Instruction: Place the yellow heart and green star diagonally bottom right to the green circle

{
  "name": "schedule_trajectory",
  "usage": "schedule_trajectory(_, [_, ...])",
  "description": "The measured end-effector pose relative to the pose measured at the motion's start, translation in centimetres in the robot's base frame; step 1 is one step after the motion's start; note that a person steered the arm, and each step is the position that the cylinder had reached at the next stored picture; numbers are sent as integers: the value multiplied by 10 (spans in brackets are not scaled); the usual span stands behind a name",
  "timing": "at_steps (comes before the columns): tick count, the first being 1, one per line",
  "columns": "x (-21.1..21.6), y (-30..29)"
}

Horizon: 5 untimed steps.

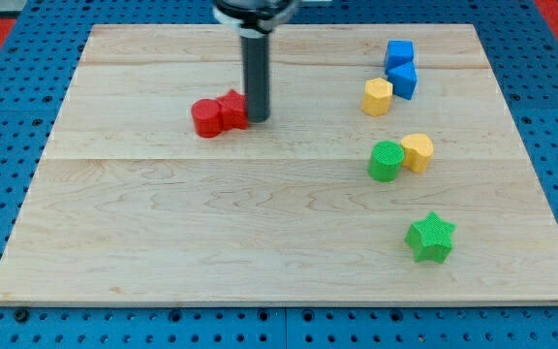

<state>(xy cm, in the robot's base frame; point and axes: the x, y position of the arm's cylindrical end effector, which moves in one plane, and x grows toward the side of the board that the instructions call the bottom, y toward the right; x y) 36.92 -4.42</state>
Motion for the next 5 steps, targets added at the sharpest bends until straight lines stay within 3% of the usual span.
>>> schedule_trajectory(2, [18,152])
schedule_trajectory(5, [82,228])
